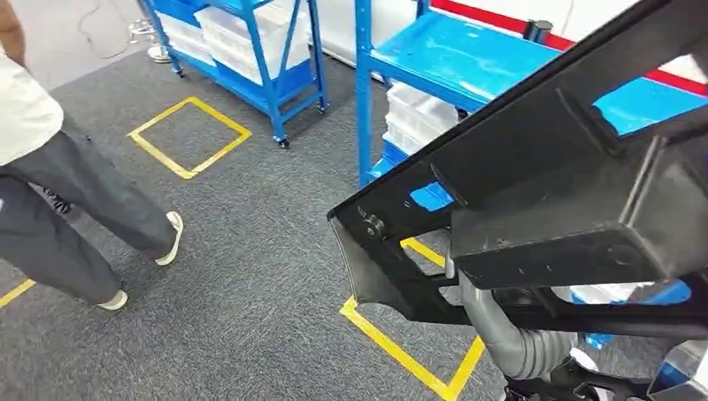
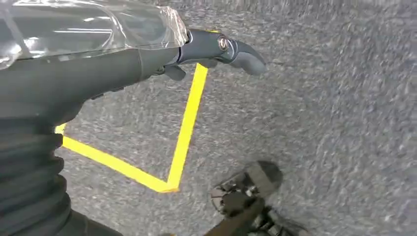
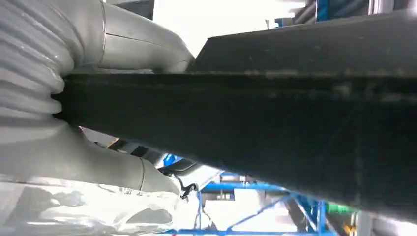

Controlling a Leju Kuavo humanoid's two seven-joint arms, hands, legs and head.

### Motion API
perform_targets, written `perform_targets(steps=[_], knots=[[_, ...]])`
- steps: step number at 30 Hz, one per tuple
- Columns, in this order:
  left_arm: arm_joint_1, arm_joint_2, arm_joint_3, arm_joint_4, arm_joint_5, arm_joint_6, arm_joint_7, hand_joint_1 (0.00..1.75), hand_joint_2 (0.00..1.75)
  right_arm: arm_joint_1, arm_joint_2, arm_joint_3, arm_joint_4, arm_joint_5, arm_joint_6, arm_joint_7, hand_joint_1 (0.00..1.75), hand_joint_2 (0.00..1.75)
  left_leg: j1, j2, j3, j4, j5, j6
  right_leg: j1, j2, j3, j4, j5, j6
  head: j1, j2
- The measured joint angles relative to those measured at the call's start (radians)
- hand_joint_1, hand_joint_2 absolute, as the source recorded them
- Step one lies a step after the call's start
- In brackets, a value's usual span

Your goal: Take the parts from the cabinet and place them on the table.

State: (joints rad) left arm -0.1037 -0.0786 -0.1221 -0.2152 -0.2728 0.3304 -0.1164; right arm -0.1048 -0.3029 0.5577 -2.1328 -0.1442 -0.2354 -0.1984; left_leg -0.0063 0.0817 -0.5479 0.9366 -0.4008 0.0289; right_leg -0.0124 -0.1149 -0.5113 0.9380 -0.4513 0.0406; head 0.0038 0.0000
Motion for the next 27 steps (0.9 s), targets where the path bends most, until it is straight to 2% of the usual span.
perform_targets(steps=[2,3,4,5,6,7,8,9,10,12,13,14,15,16,18,19,20,21,22,24,25,26,27], knots=[[0.001,0.0,-0.005,0.0,-0.002,0.0,0.008,0.0,1.75,0.0,0.0,-0.001,-0.001,0.001,0.0,0.006,1.75,1.75,-0.004,-0.023,-0.006,0.001,-0.001,0.008,0.0,-0.023,0.006,-0.003,-0.002,0.008,0.001,0.0],[0.003,0.0,-0.005,0.0,-0.003,0.0,0.011,0.0,1.75,-0.001,0.0,-0.002,-0.003,0.006,0.0,0.01,1.75,1.75,-0.002,-0.034,-0.004,-0.002,0.003,0.015,0.0,-0.033,0.01,-0.004,-0.004,0.015,0.0,0.0],[0.005,0.0,-0.008,0.0,-0.005,0.0,0.016,0.0,1.75,-0.002,-0.002,-0.005,-0.005,0.009,0.0,0.012,1.75,1.75,0.008,-0.045,0.002,-0.008,0.01,0.021,-0.006,-0.003,0.006,0.007,-0.014,0.021,0.001,0.0],[0.004,0.0,-0.011,0.0,-0.006,0.0,0.019,0.0,1.75,-0.001,-0.003,-0.009,-0.007,0.012,-0.001,0.017,1.75,1.75,0.007,-0.061,0.002,-0.008,0.011,0.025,-0.008,0.066,-0.016,0.063,-0.053,0.023,0.003,0.0],[0.002,0.0,-0.012,0.0,-0.006,0.0,0.02,0.0,1.75,0.0,-0.003,-0.009,-0.009,0.016,-0.001,0.021,1.75,1.75,0.007,-0.071,0.002,-0.007,0.013,0.032,-0.007,0.089,-0.047,0.13,-0.091,0.023,0.009,0.0],[0.001,-0.001,-0.013,0.0,-0.006,0.0,0.023,0.0,1.75,0.0,-0.005,-0.009,-0.01,0.018,-0.004,0.027,1.75,1.75,0.006,-0.083,0.002,-0.007,0.013,0.033,-0.007,0.102,-0.086,0.21,-0.127,0.025,0.01,0.0],[0.002,-0.003,-0.013,0.0,-0.002,0.0,0.028,0.0,1.75,0.0,-0.007,-0.009,-0.01,0.018,-0.005,0.035,1.75,1.75,0.004,-0.104,0.002,-0.007,0.012,0.035,-0.007,0.107,-0.142,0.319,-0.162,0.025,0.01,0.0],[0.006,-0.005,-0.014,0.0,-0.001,0.0,0.029,0.0,1.75,0.0,-0.008,-0.009,-0.01,0.018,-0.007,0.04,1.75,1.75,0.004,-0.119,0.003,-0.006,0.012,0.035,-0.007,0.107,-0.165,0.353,-0.161,0.024,0.01,0.0],[0.009,-0.005,-0.015,0.0,0.0,0.0,0.03,0.0,1.75,0.0,-0.01,-0.01,-0.011,0.018,-0.007,0.045,1.75,1.75,0.005,-0.132,0.004,-0.006,0.012,0.035,-0.008,0.107,-0.166,0.343,-0.144,0.025,0.01,0.0],[0.014,-0.007,-0.018,0.0,0.0,0.0,0.029,0.0,1.75,-0.001,-0.012,-0.011,-0.013,0.018,-0.011,0.059,1.75,1.75,0.011,-0.169,0.007,-0.003,0.011,0.033,-0.012,0.114,-0.098,0.176,-0.04,0.025,0.011,0.0],[0.015,-0.009,-0.021,0.0,-0.003,-0.001,0.027,0.0,1.75,-0.001,-0.013,-0.01,-0.015,0.018,-0.012,0.068,1.75,1.75,0.014,-0.183,0.007,0.001,0.008,0.029,-0.017,0.136,-0.056,0.084,0.004,0.027,0.011,0.0],[0.018,-0.011,-0.024,0.0,-0.007,-0.002,0.027,0.0,1.75,-0.001,-0.013,-0.01,-0.017,0.019,-0.018,0.078,1.75,1.75,0.017,-0.195,0.003,0.006,0.004,0.023,-0.023,0.195,-0.025,0.017,0.011,0.026,0.012,0.0],[0.02,-0.015,-0.027,0.0,-0.015,-0.002,0.03,0.0,1.75,0.0,-0.013,-0.008,-0.02,0.021,-0.026,0.091,1.75,1.75,0.01,-0.21,-0.003,0.013,0.001,0.015,-0.017,0.187,-0.027,0.015,0.011,0.019,0.013,0.0],[0.024,-0.016,-0.031,0.0,-0.022,-0.002,0.035,0.0,1.75,0.001,-0.015,-0.008,-0.023,0.024,-0.03,0.1,1.75,1.75,0.014,-0.212,-0.007,0.011,0.003,0.011,-0.017,0.179,-0.029,0.019,0.01,0.017,0.012,0.0],[0.042,-0.019,-0.039,0.0,-0.031,-0.002,0.051,0.0,1.75,0.002,-0.018,-0.005,-0.029,0.029,-0.053,0.119,1.75,1.75,0.018,-0.227,-0.011,0.005,0.004,-0.004,-0.009,0.162,-0.029,0.019,0.01,0.002,0.013,0.0],[0.047,-0.019,-0.04,0.0,-0.028,-0.003,0.054,0.0,1.75,0.002,-0.018,-0.005,-0.034,0.03,-0.067,0.125,1.75,1.75,0.019,-0.233,-0.011,0.007,0.001,-0.007,-0.017,0.148,-0.028,0.014,0.014,-0.005,0.013,0.0],[0.051,-0.025,-0.043,0.0,-0.025,-0.005,0.054,0.0,1.75,0.003,-0.018,-0.005,-0.039,0.033,-0.078,0.128,1.75,1.75,0.018,-0.193,-0.014,0.026,-0.011,-0.01,-0.019,0.14,-0.026,0.013,0.014,-0.008,0.012,0.0],[0.051,-0.027,-0.047,0.0,-0.024,-0.01,0.054,0.0,1.75,0.009,-0.019,-0.005,-0.045,0.04,-0.09,0.13,1.75,1.75,0.014,-0.137,-0.042,0.079,-0.044,-0.016,-0.018,0.128,-0.025,0.013,0.011,-0.015,0.004,0.0],[0.046,-0.028,-0.05,0.0,-0.026,-0.011,0.057,0.0,1.75,0.015,-0.021,-0.005,-0.055,0.047,-0.103,0.132,1.75,1.75,0.015,-0.108,-0.082,0.163,-0.088,-0.023,-0.017,0.113,-0.024,0.013,0.01,-0.017,0.003,0.0],[0.039,-0.029,-0.056,0.0,-0.031,-0.015,0.072,0.0,1.75,0.025,-0.027,-0.005,-0.069,0.061,-0.125,0.143,1.75,1.75,0.018,-0.093,-0.163,0.325,-0.152,-0.029,-0.015,0.082,-0.024,0.014,0.007,-0.02,0.003,0.0],[0.035,-0.032,-0.057,0.0,-0.03,-0.015,0.082,0.0,1.75,0.027,-0.03,-0.004,-0.077,0.068,-0.136,0.152,1.75,1.75,0.02,-0.089,-0.181,0.364,-0.154,-0.031,-0.015,0.066,-0.022,0.014,0.005,-0.02,0.003,0.0],[0.034,-0.032,-0.058,0.0,-0.03,-0.015,0.091,0.0,1.75,0.028,-0.032,-0.004,-0.082,0.074,-0.142,0.158,1.75,1.75,0.021,-0.087,-0.171,0.348,-0.14,-0.032,-0.015,0.057,-0.02,0.014,0.003,-0.019,0.003,0.0],[0.036,-0.032,-0.061,0.0,-0.031,-0.015,0.097,0.0,1.75,0.028,-0.034,-0.004,-0.091,0.082,-0.149,0.164,1.75,1.75,0.022,-0.082,-0.129,0.272,-0.099,-0.033,-0.015,0.043,-0.016,0.014,0.0,-0.017,0.003,0.0]])
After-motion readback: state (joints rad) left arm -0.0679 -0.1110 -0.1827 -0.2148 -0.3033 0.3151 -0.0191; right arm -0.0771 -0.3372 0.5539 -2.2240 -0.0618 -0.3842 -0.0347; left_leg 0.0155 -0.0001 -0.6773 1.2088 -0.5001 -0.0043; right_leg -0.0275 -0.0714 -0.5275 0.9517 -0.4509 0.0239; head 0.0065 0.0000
